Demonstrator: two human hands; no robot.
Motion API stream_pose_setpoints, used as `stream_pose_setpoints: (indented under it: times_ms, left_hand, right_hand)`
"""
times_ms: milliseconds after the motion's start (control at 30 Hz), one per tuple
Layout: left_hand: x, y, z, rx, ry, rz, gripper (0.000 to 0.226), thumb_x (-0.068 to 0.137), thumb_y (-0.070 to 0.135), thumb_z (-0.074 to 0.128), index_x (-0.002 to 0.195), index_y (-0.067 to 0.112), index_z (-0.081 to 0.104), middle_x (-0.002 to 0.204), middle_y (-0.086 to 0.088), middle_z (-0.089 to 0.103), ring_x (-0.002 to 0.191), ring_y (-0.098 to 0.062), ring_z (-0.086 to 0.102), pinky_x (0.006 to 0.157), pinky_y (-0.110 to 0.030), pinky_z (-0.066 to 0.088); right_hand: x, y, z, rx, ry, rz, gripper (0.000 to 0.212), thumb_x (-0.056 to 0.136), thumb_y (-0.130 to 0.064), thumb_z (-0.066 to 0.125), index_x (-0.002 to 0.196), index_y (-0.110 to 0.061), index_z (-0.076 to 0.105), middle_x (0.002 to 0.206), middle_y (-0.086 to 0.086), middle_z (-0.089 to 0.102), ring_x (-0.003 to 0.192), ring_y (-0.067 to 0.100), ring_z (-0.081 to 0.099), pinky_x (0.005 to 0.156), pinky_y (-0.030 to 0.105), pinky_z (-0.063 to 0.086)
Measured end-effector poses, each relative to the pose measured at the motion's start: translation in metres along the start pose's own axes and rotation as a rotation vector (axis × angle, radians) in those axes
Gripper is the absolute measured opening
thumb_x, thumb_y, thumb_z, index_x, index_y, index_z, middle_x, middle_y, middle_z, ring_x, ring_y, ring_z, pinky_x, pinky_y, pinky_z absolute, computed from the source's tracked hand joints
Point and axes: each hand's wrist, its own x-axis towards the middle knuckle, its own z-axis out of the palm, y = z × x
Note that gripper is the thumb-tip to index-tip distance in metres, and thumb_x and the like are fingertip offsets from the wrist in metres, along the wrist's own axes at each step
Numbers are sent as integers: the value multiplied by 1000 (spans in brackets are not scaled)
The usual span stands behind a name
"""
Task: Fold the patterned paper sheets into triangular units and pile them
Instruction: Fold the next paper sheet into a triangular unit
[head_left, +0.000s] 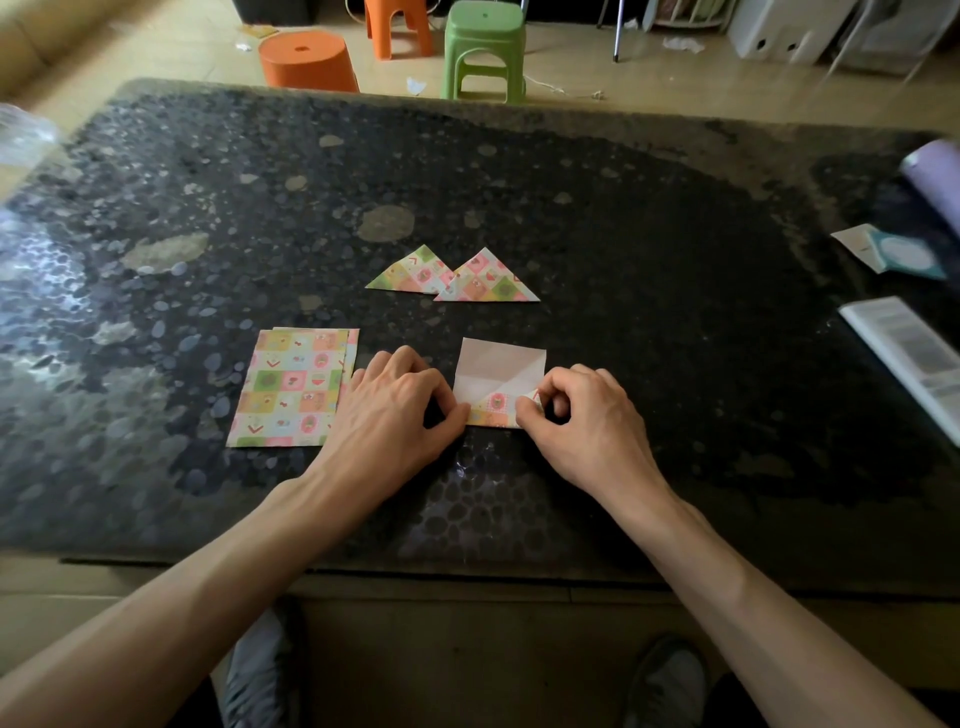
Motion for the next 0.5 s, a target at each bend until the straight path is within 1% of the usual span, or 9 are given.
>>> stream_pose_setpoints:
  times_ms: [133, 267, 367, 500]
  left_hand:
    - [1, 0, 0, -2, -6, 3, 24, 92, 54, 63, 88, 31, 69, 105, 11, 52, 97, -8, 42, 83, -29, 38]
    - [2, -1, 0, -6, -11, 10, 22, 92, 54, 63, 88, 33, 67, 104, 12, 50, 97, -8, 42, 83, -30, 38]
    - [1, -3, 0, -24, 3, 14, 20, 91, 55, 64, 88, 36, 59, 102, 13, 49, 96, -9, 43, 82, -30, 38]
    - [2, -7, 0, -49, 1, 6, 25, 88, 57, 67, 91, 39, 51, 99, 13, 49, 95, -10, 44, 80, -30, 37]
  right_hand:
    - [0, 0, 0, -4, -3, -2, 25, 95, -46, 66, 83, -25, 60, 84, -10, 54, 88, 10, 49, 62, 22, 33]
    - [0, 1, 0, 6, -4, -2, 25, 95, -46, 67, 84, -24, 61, 86, -9, 55, 89, 10, 50, 67, 26, 38]
    - [1, 1, 1, 8, -4, -3, 25, 94, -46, 68, 83, -25, 60, 86, -9, 56, 90, 10, 51, 70, 27, 42]
    - [1, 1, 0, 7, -7, -5, 23, 93, -46, 69, 85, -27, 60, 86, -11, 55, 90, 9, 51, 69, 25, 42]
